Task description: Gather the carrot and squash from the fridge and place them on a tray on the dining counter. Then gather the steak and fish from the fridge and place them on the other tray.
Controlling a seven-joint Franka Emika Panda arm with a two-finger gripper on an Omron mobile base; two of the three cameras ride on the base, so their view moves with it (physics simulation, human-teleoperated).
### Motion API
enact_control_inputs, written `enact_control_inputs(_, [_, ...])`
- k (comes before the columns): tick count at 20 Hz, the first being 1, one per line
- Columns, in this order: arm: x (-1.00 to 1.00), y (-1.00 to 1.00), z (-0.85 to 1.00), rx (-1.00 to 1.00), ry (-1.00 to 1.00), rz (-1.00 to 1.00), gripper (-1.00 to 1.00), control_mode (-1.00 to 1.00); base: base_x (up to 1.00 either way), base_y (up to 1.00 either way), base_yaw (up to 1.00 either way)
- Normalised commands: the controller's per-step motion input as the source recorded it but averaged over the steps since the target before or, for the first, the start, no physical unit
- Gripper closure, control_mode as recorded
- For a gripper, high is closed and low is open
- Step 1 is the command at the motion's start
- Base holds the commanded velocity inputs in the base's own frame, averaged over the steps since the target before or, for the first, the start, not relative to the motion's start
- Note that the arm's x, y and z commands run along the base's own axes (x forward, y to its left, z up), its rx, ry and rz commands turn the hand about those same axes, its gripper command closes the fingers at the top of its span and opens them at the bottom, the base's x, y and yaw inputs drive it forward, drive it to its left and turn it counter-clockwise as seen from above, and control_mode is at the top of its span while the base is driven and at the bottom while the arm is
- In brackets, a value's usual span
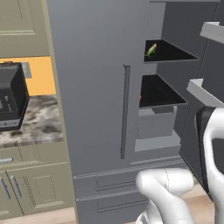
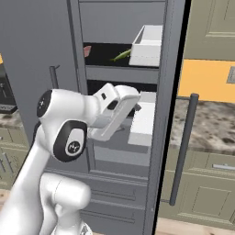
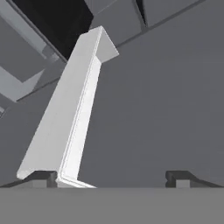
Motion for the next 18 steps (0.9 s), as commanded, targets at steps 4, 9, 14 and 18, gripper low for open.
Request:
enact_control_inputs(4, [0.01,1.0,0.17,0.0,-0.17,-0.18,-1.0,-1.0,0.0,0.0,0.0])
enact_control_inputs(9, [0.2,0.96,0.02,0.05,-0.16,-0.1,-1.0,-1.0,0.0,0.0,0.0])
enact_control_inputs(14, [0.15,0.87,0.0,0.14,-0.23,-0.03,-1.0,-1.0,0.0,0.0,0.0])
enact_control_inputs(18, [0.25,0.64,-0.02,0.21,-0.2,0.0,-1.0,-1.0,0.0,0.0,0.0])
